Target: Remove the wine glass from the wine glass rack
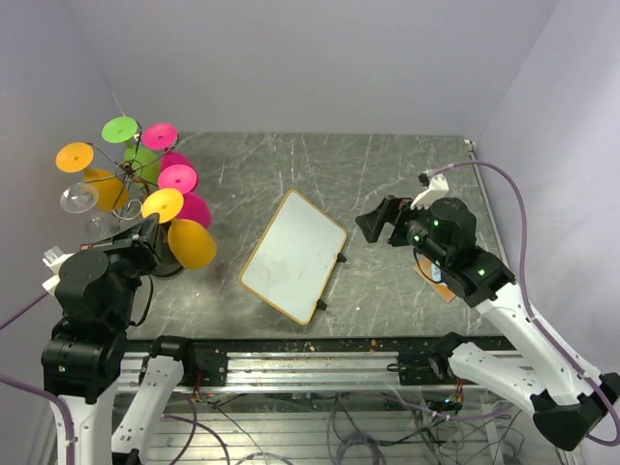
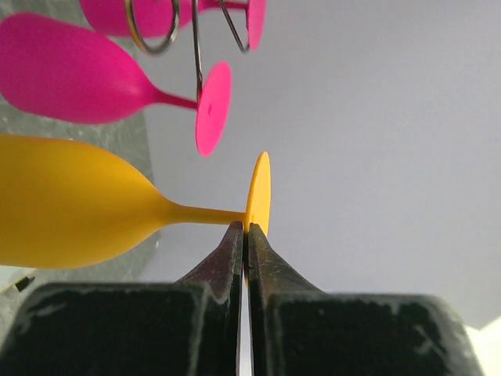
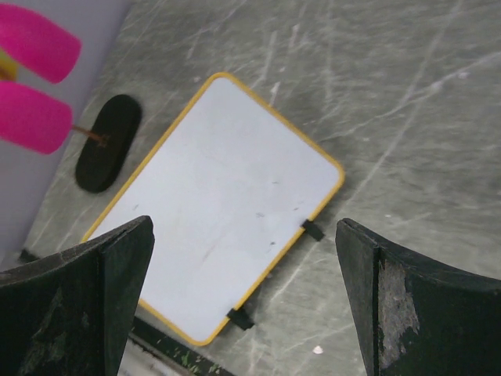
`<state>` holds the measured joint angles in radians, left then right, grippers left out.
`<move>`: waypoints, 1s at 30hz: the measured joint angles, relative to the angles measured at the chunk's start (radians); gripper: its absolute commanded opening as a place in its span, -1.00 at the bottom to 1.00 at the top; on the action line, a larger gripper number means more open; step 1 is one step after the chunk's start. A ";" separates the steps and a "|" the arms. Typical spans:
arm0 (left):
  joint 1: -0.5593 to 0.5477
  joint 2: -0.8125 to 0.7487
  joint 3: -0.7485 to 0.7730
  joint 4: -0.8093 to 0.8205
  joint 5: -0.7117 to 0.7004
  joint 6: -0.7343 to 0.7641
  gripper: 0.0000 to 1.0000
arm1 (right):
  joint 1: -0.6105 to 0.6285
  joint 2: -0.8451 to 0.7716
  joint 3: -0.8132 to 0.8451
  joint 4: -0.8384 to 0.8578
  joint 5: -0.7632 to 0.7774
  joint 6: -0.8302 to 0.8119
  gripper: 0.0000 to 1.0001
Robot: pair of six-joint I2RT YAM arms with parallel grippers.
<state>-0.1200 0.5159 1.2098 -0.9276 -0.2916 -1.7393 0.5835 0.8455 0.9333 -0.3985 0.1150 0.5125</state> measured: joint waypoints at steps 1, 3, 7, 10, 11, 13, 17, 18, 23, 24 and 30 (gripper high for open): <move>0.000 -0.020 -0.016 0.018 0.027 0.012 -0.86 | 0.000 0.011 0.000 0.012 -0.034 0.005 1.00; 0.000 -0.056 -0.050 0.062 0.077 0.027 -0.86 | -0.001 0.039 0.002 0.043 -0.115 0.018 1.00; 0.000 -0.133 -0.126 0.174 0.160 0.057 -0.86 | -0.002 0.107 0.002 0.151 -0.308 0.075 1.00; 0.000 -0.167 -0.168 0.286 0.219 0.069 -0.86 | 0.002 0.166 -0.016 0.318 -0.479 0.154 1.00; 0.000 -0.172 -0.182 0.326 0.238 0.072 -0.86 | 0.006 0.185 -0.027 0.380 -0.526 0.187 1.00; 0.000 -0.174 -0.220 0.430 0.294 0.078 -0.86 | 0.026 0.239 -0.042 0.515 -0.610 0.251 1.00; 0.000 -0.159 -0.296 0.626 0.413 0.079 -0.86 | 0.108 0.374 -0.042 0.756 -0.714 0.351 1.00; 0.000 -0.154 -0.312 0.674 0.439 0.078 -0.86 | 0.124 0.399 -0.042 0.797 -0.729 0.370 1.00; 0.000 -0.148 -0.395 0.911 0.537 0.056 -0.86 | 0.170 0.497 -0.042 1.032 -0.784 0.478 0.93; 0.000 -0.148 -0.408 0.956 0.555 0.047 -0.86 | 0.169 0.507 -0.042 1.072 -0.787 0.494 0.87; 0.000 -0.148 -0.492 1.172 0.622 -0.009 -0.86 | 0.169 0.552 -0.032 1.289 -0.789 0.581 0.75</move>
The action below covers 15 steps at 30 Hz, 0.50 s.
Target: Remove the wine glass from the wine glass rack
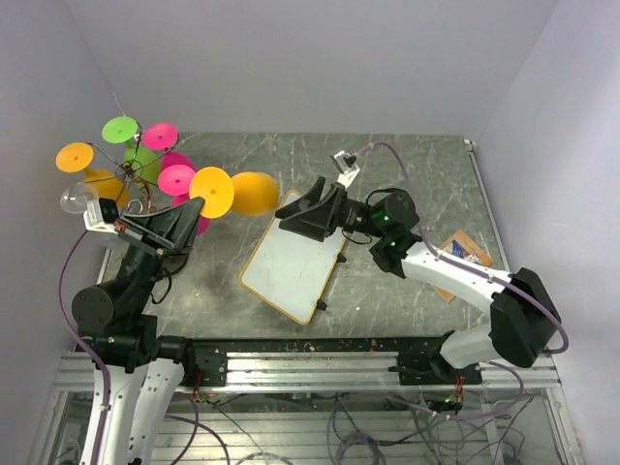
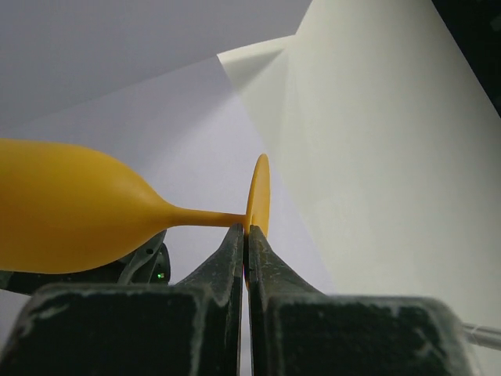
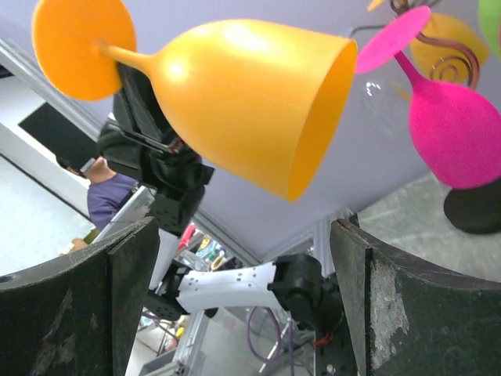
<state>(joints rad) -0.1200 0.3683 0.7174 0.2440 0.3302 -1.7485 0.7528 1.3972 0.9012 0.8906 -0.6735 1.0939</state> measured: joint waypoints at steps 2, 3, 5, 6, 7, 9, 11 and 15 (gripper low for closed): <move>0.000 0.003 -0.016 0.044 0.017 -0.014 -0.86 | 0.000 0.019 0.012 0.058 0.000 0.024 0.73; 0.000 0.007 -0.019 0.063 0.025 -0.020 -0.86 | 0.000 0.027 0.019 0.078 0.000 0.035 0.71; 0.000 0.019 -0.023 0.111 0.043 -0.031 -0.86 | 0.000 0.054 0.043 0.133 0.000 0.068 0.58; 0.000 0.023 -0.025 0.130 0.050 -0.034 -0.86 | 0.000 0.066 0.053 0.160 0.000 0.082 0.48; 0.000 0.026 -0.027 0.146 0.058 -0.037 -0.86 | 0.000 0.078 0.061 0.192 0.000 0.099 0.40; 0.000 0.029 -0.031 0.177 0.069 -0.040 -0.86 | 0.000 0.105 0.080 0.255 -0.005 0.137 0.27; 0.000 0.029 -0.040 0.209 0.081 -0.044 -0.86 | 0.000 0.132 0.102 0.312 -0.009 0.174 0.16; 0.000 0.029 -0.068 0.254 0.090 -0.056 -0.86 | 0.000 0.161 0.110 0.443 -0.014 0.255 -0.20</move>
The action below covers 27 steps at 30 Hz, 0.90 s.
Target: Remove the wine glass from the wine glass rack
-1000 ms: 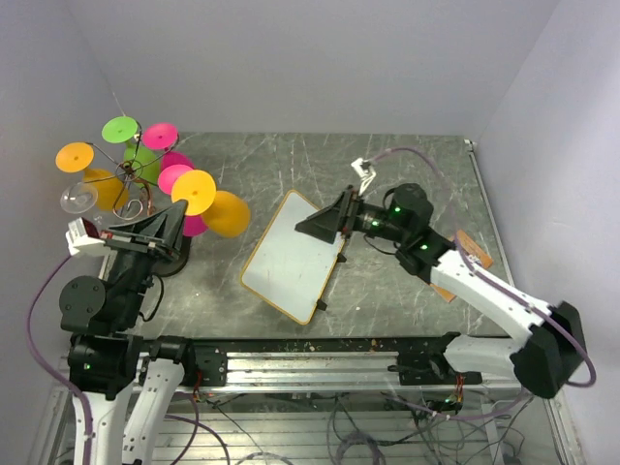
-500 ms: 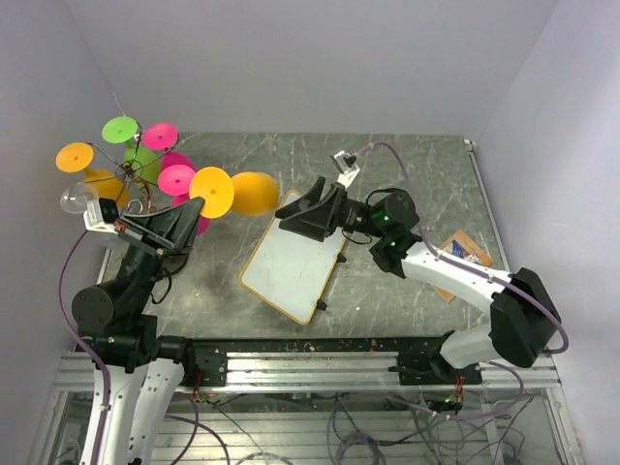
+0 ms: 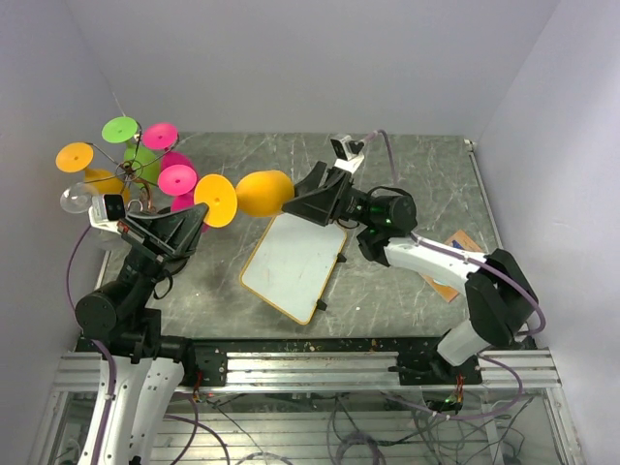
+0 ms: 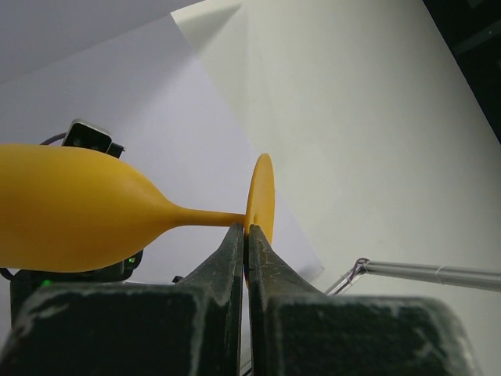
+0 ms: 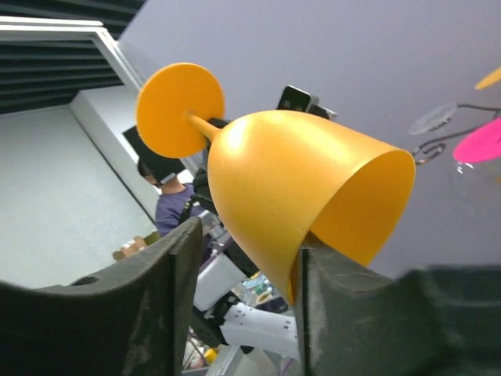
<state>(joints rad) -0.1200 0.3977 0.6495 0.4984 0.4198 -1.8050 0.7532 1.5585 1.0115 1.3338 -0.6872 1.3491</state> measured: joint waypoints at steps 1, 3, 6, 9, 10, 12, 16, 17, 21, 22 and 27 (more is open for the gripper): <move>0.000 0.000 -0.005 0.009 0.000 -0.006 -0.86 | 0.000 0.005 0.000 0.031 0.001 0.017 -0.31; 0.000 -0.001 -0.010 0.031 0.000 -0.013 -0.86 | -0.002 0.011 -0.001 0.088 0.006 0.052 -0.55; -0.001 -0.006 -0.013 0.050 0.001 -0.018 -0.82 | 0.000 0.011 -0.010 0.163 0.014 0.092 -0.91; 0.000 -0.006 -0.019 0.041 -0.011 -0.015 -0.45 | 0.002 -0.005 -0.026 0.196 0.024 0.132 -1.00; 0.000 -0.007 -0.019 0.025 -0.017 -0.008 -0.29 | 0.003 -0.013 -0.028 0.196 0.028 0.141 -1.00; 0.000 -0.011 -0.018 -0.024 -0.025 0.031 0.08 | 0.005 -0.035 -0.036 0.196 0.038 0.147 -1.00; 0.000 -0.032 0.025 -0.193 -0.023 0.153 0.64 | -0.001 -0.089 -0.081 0.191 0.077 0.113 -1.00; -0.001 -0.040 0.040 -0.229 -0.024 0.181 0.70 | -0.005 -0.105 -0.096 0.187 0.085 0.100 -1.00; -0.001 -0.086 0.097 -0.362 -0.040 0.285 0.78 | -0.035 -0.216 -0.175 0.096 0.134 0.019 -1.00; -0.001 -0.097 0.102 -0.385 -0.045 0.305 0.78 | -0.043 -0.251 -0.191 0.049 0.145 -0.010 -1.00; -0.001 -0.112 0.127 -0.529 -0.074 0.406 0.80 | -0.069 -0.453 -0.197 -0.433 0.296 -0.230 -1.00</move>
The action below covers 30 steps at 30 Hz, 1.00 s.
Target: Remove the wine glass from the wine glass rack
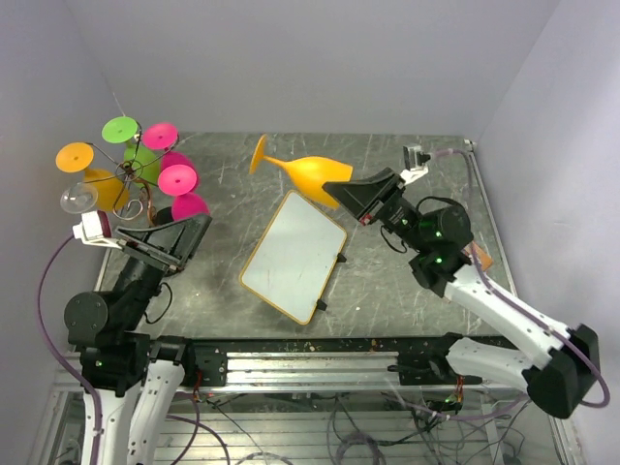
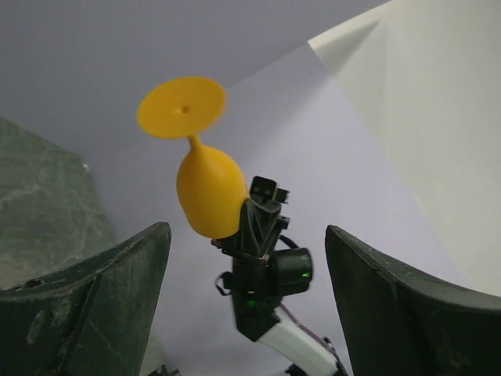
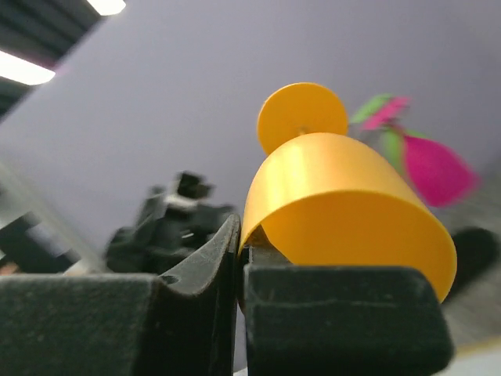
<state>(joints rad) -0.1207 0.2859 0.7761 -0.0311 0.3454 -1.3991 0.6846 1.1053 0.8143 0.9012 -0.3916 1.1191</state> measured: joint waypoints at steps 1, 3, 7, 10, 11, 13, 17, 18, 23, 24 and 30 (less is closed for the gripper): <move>0.000 0.002 0.011 -0.031 -0.005 0.019 0.81 | -0.001 -0.027 0.010 -0.100 0.044 -0.044 -1.00; 0.000 0.014 0.055 -0.116 -0.024 0.077 0.81 | -0.001 -0.071 0.062 -0.365 0.181 -0.133 -1.00; 0.000 0.053 0.182 -0.257 -0.068 0.202 0.81 | -0.003 -0.036 0.220 -0.855 0.519 -0.253 -1.00; 0.000 0.092 0.275 -0.355 -0.103 0.297 0.79 | -0.008 0.080 0.349 -1.175 0.756 -0.322 -1.00; 0.000 0.105 0.296 -0.377 -0.113 0.322 0.79 | -0.012 0.115 0.374 -1.242 0.801 -0.340 -1.00; 0.000 0.139 0.343 -0.435 -0.129 0.376 0.79 | -0.031 0.193 0.420 -1.376 0.870 -0.388 -1.00; 0.000 0.195 0.394 -0.515 -0.148 0.450 0.78 | -0.117 0.326 0.505 -1.561 0.883 -0.460 -1.00; 0.000 0.206 0.402 -0.534 -0.153 0.465 0.78 | -0.146 0.361 0.538 -1.601 0.870 -0.476 -1.00; 0.000 0.223 0.422 -0.598 -0.160 0.508 0.77 | -0.244 0.509 0.718 -1.708 0.800 -0.534 -1.00; 0.000 0.227 0.433 -0.612 -0.162 0.518 0.77 | -0.259 0.538 0.752 -1.722 0.782 -0.548 -1.00; 0.000 0.237 0.500 -0.673 -0.183 0.573 0.77 | -0.288 0.689 0.888 -1.801 0.713 -0.632 -1.00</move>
<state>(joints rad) -0.1207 0.5228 1.2758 -0.7036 0.1627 -0.8257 0.3965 1.7943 1.7020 -0.8993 0.3210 0.4873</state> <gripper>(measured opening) 0.888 0.017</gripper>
